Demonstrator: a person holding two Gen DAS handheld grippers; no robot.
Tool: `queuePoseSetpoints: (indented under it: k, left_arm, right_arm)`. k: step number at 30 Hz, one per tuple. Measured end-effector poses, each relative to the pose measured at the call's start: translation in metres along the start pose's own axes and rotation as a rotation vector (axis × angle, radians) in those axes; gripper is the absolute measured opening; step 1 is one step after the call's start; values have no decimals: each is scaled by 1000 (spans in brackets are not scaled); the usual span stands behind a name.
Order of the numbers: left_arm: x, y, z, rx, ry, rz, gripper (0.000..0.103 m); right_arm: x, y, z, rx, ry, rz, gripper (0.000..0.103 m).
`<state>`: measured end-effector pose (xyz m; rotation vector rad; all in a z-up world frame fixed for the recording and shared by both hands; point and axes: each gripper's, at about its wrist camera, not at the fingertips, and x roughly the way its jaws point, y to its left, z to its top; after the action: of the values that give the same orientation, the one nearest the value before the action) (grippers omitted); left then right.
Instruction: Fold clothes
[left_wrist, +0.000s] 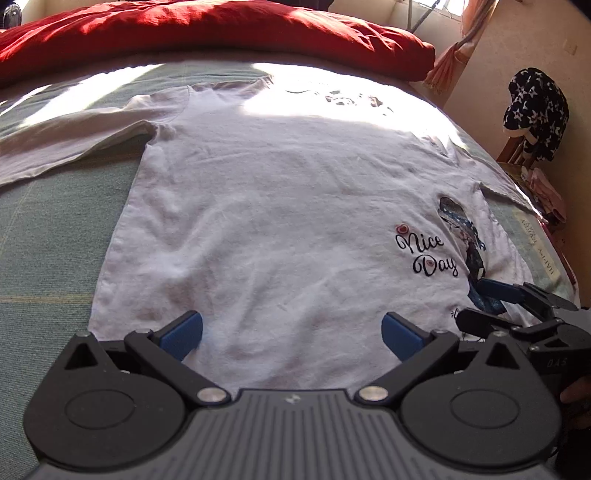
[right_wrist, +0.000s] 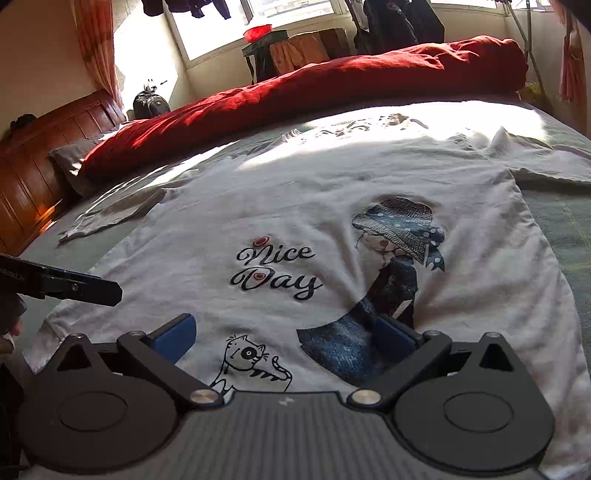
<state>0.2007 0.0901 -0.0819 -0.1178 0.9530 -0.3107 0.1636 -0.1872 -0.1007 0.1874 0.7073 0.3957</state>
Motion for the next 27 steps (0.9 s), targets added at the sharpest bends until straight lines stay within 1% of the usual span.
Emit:
queuePoseSetpoints:
  k: [3,5,7,8,10,12,14,16,19,21,25,27]
  left_arm:
    - [-3,1,-11,10,-54,-2,102]
    - [-8,3,-10,-4,-46,-7,102]
    - [-13,8,-1,-31,-22,-16,102]
    - [-18,13,6,-44,-25,-16,102]
    - [-28,24,23,-57,-53,-13,102]
    - [-36,36,45,-67,-81,-13,102]
    - [-43,54,77,-92,-110,-9,102]
    - [-42,72,110,-124,-120,-16,102]
    - [-25,100,158,-183,-116,-38,102]
    - [-7,119,183,-242,-108,-62,102]
    - [41,147,215,-339,-78,-92,102]
    - [64,157,221,-370,-46,-96,102]
  right_arm:
    - [0,3,-3,-36,-7,-9,103]
    - [1,7,-5,-73,-6,-22,103]
    - [2,12,-6,-115,-3,-39,103]
    - [2,15,-6,-135,-1,-50,103]
    - [-1,19,-3,-152,12,-63,103]
    - [-6,16,5,-109,19,-17,103]
    - [-12,12,14,-44,9,42,103]
    - [-15,12,25,-17,-2,58,103]
    - [-14,13,40,13,-11,78,103]
    - [-8,15,47,20,-6,89,103]
    - [4,20,63,34,3,110,103]
    - [11,21,69,42,10,115,103]
